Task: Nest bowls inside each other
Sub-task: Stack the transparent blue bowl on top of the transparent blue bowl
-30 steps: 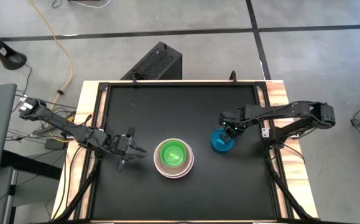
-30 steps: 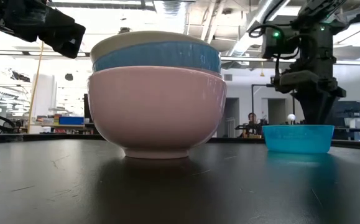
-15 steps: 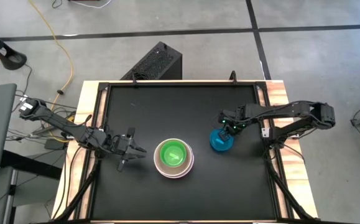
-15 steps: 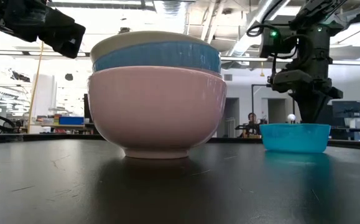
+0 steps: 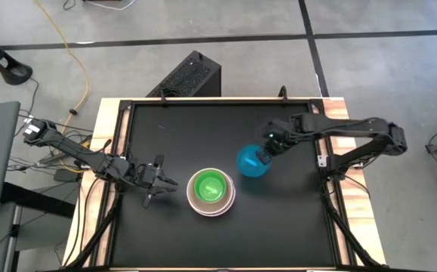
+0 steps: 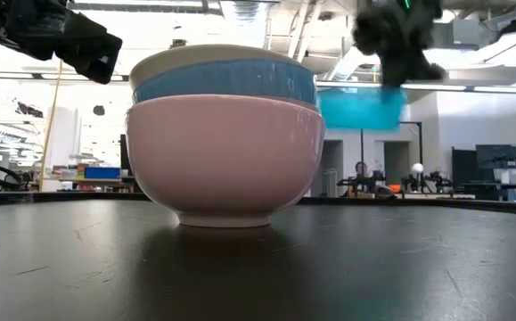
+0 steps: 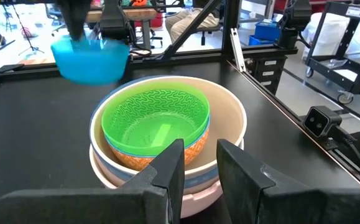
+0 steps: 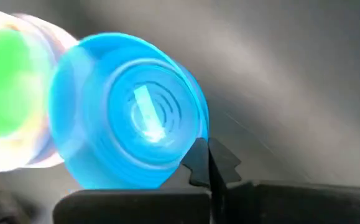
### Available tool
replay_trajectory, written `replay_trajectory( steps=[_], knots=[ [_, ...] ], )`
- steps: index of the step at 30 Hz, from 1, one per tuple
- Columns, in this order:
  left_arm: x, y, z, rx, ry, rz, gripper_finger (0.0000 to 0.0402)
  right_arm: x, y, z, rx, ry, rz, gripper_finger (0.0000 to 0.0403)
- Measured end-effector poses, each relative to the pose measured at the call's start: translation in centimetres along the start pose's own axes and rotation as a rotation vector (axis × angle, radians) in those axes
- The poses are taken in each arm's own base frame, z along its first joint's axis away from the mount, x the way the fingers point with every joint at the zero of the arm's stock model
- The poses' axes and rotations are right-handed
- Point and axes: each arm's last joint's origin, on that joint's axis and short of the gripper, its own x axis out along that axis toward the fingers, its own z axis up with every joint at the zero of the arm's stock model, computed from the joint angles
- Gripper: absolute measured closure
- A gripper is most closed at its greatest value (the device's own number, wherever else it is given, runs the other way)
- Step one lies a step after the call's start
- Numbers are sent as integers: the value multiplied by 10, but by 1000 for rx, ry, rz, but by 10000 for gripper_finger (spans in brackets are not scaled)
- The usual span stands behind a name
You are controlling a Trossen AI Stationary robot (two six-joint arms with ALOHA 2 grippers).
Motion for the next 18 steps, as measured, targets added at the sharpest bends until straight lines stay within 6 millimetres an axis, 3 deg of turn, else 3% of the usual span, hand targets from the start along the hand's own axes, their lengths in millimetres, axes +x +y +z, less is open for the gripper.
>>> replay_trajectory(
  steps=[4,8,14,18],
  knots=[
    [0,0,0,2,0,0,317,-35,31,11,-50,-118,123,402],
    [0,0,0,3,-1,0,317,-52,65,15,-114,-186,210,402],
    [0,0,0,2,-2,-3,317,-28,117,28,-198,-179,212,402],
    [0,0,1,-6,-4,-3,317,-7,137,41,-242,-139,196,403]
  ],
)
